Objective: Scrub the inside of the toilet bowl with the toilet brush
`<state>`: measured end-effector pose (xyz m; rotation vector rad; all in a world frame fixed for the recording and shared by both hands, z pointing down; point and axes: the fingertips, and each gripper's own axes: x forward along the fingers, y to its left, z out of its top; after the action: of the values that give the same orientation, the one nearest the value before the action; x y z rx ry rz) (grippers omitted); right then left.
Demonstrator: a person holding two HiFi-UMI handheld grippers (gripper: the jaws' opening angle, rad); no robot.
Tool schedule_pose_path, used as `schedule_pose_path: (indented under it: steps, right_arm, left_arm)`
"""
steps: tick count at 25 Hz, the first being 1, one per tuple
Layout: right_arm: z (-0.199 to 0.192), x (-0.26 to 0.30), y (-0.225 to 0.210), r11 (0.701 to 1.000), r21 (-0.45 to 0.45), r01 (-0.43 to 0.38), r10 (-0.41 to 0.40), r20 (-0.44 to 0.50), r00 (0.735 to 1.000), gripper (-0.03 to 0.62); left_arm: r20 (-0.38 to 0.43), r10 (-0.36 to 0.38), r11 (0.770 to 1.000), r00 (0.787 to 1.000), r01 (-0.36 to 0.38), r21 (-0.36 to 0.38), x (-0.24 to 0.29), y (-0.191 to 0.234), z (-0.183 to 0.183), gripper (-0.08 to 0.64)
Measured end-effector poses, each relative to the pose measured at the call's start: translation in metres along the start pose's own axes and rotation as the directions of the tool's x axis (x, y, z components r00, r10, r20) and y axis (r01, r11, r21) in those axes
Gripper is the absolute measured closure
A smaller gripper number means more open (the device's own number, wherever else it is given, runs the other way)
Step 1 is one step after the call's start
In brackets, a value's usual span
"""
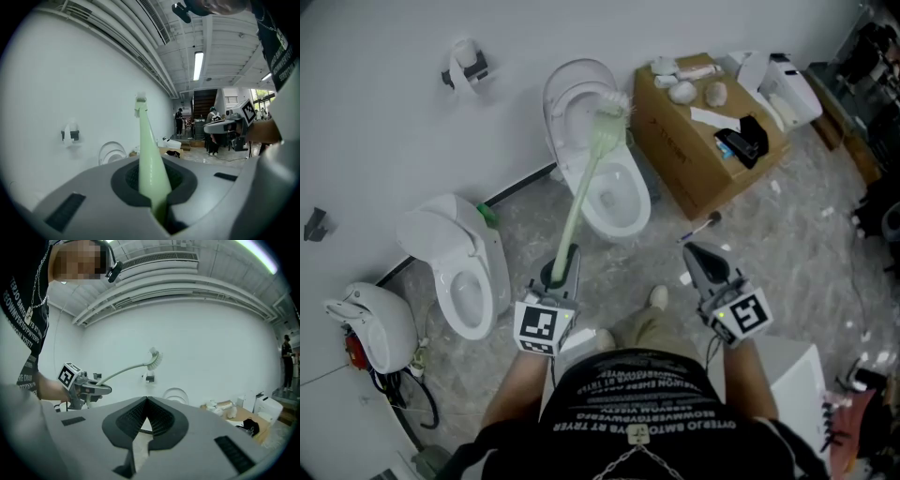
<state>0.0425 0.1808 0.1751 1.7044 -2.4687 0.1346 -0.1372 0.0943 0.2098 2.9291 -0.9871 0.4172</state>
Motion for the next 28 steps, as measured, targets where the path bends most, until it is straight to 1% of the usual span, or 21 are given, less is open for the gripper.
schedule_pose_path:
  steps: [2,6,11,14,16,23,26,28]
  right_arm:
    - [-0.003,0.013,-0.019,1.0,0.0,-0.027,0.027,-0.005,1.0,0.591]
    - [0.0,0.038,-0.055,0.997,-0.015,-0.078,0.077,-0.007,0.997,0.591]
    - [0.006,0.07,-0.096,0.989,-0.036,-0.143,0.143,0.001,0.99,0.591]
    - [0.01,0.086,-0.117,0.983,-0.036,-0.179,0.179,0.006,0.984,0.591]
    - [0.013,0.094,-0.129,0.981,-0.027,-0.194,0.194,0.009,0.981,0.591]
    - [0.019,0.113,-0.168,0.967,-0.04,-0.251,0.251,0.008,0.968,0.591]
    - [0.019,0.116,-0.185,0.96,-0.051,-0.275,0.276,0.004,0.961,0.591]
    - [0.018,0.118,-0.196,0.955,-0.05,-0.291,0.291,0.0,0.957,0.591]
  left_arm:
    - [0.012,0.017,1.0,1.0,-0.017,-0.001,0.015,0.003,0.003,0.558]
    - [0.009,0.054,0.998,0.999,-0.053,-0.043,0.045,0.007,0.016,0.558]
    - [-0.006,0.099,0.995,0.995,-0.099,-0.028,0.081,0.017,0.026,0.558]
    - [-0.021,0.12,0.993,0.993,-0.12,-0.003,0.099,0.018,0.031,0.558]
    - [-0.027,0.138,0.99,0.99,-0.138,-0.001,0.108,0.019,0.032,0.558]
    - [-0.035,0.212,0.977,0.977,-0.213,-0.024,0.139,0.024,0.041,0.558]
    - [-0.032,0.248,0.967,0.968,-0.25,-0.053,0.15,0.02,0.045,0.558]
    - [-0.04,0.272,0.961,0.962,-0.273,-0.047,0.156,0.018,0.044,0.558]
